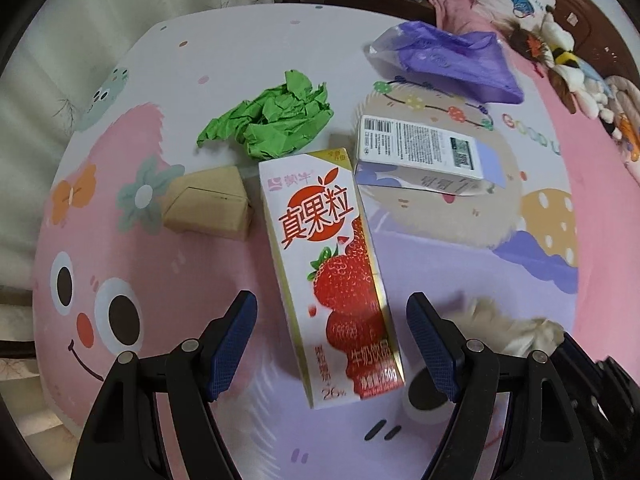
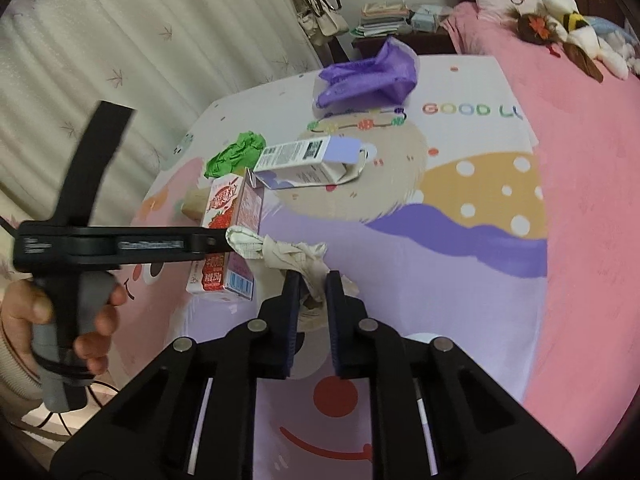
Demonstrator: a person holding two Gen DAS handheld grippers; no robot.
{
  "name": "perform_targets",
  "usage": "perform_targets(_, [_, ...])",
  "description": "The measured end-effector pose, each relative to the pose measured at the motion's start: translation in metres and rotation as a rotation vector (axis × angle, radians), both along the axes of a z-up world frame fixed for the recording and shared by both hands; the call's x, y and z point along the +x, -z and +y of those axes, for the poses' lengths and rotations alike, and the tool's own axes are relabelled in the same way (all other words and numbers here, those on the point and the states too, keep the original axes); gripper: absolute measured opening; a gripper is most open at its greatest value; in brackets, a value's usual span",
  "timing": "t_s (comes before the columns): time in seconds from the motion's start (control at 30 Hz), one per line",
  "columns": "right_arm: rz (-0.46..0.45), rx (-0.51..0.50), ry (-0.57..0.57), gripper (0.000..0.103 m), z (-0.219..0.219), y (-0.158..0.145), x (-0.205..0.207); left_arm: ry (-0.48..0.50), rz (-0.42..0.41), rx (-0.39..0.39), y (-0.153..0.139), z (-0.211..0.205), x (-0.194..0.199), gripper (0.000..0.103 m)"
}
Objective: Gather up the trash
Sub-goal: 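Grasp the strawberry milk carton with the left tool while the right tool grasps crumpled white paper, then lift carton and white paper and carry them down toward the bin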
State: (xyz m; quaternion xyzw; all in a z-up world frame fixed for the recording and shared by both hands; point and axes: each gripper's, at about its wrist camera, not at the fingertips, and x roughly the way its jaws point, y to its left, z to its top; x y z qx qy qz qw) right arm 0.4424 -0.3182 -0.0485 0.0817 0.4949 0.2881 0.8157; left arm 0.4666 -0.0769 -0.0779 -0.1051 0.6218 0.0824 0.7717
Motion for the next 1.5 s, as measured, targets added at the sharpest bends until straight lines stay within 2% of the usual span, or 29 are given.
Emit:
perform_targets(0.07, [-0.002, -0.008, -0.010, 0.009, 0.000, 0.000, 0.000, 0.001, 0.011, -0.004, 0.006, -0.003, 0.002, 0.070])
perform_targets(0.13, [-0.017, -0.021, -0.030, 0.009, 0.000, -0.002, -0.002, -0.007, 0.018, -0.027, 0.011, -0.003, 0.003, 0.059])
perform_targets(0.3, [-0.035, -0.063, -0.082, 0.010, 0.008, -0.003, -0.007, 0.001, 0.006, -0.021, 0.014, -0.005, 0.001, 0.057])
perform_targets(0.37, [-0.035, -0.075, -0.101, 0.015, 0.012, -0.002, -0.008, -0.001, -0.002, -0.020, 0.013, -0.004, -0.002, 0.056])
perform_targets(0.4, [-0.038, -0.083, -0.106, 0.031, 0.014, -0.002, -0.008, -0.002, -0.004, -0.019, 0.013, -0.003, -0.004, 0.055])
perform_targets(0.43, [-0.037, -0.093, -0.114, 0.055, 0.016, -0.001, -0.008, -0.003, -0.007, -0.014, 0.012, -0.001, -0.006, 0.054])
perform_targets(0.47, [-0.030, -0.095, -0.121, 0.063, 0.018, 0.001, -0.007, -0.004, -0.009, -0.017, 0.010, 0.002, -0.010, 0.054])
perform_targets(0.5, [-0.022, -0.092, -0.131, 0.066, 0.019, 0.002, -0.007, -0.007, -0.011, -0.022, 0.009, 0.004, -0.013, 0.054])
perform_targets(0.73, [0.041, -0.036, -0.176, 0.066, 0.030, 0.015, -0.006, -0.003, -0.062, -0.012, -0.012, 0.018, -0.040, 0.053])
perform_targets(0.87, [0.066, -0.020, -0.176, 0.073, 0.038, 0.022, -0.005, -0.004, -0.081, -0.021, -0.023, 0.029, -0.059, 0.052])
perform_targets(1.13, [0.094, -0.026, -0.144, 0.074, 0.054, 0.036, 0.001, 0.001, -0.063, -0.041, -0.018, 0.039, -0.084, 0.052])
perform_targets(1.27, [0.101, -0.061, -0.147, 0.069, 0.064, 0.046, -0.001, 0.002, -0.044, -0.056, -0.010, 0.041, -0.089, 0.051])
perform_targets(1.3, [0.099, -0.046, -0.145, 0.063, 0.065, 0.046, -0.001, 0.001, -0.039, -0.059, -0.008, 0.042, -0.090, 0.051])
perform_targets(1.33, [0.098, -0.019, -0.142, 0.046, 0.065, 0.044, -0.001, 0.000, -0.037, -0.064, -0.006, 0.042, -0.090, 0.051])
perform_targets(1.43, [0.091, 0.034, -0.135, 0.011, 0.066, 0.039, -0.002, 0.000, -0.038, -0.072, -0.005, 0.044, -0.093, 0.051])
perform_targets(1.5, [0.072, 0.024, -0.128, 0.007, 0.070, 0.037, -0.004, 0.003, -0.041, -0.079, -0.005, 0.045, -0.095, 0.051])
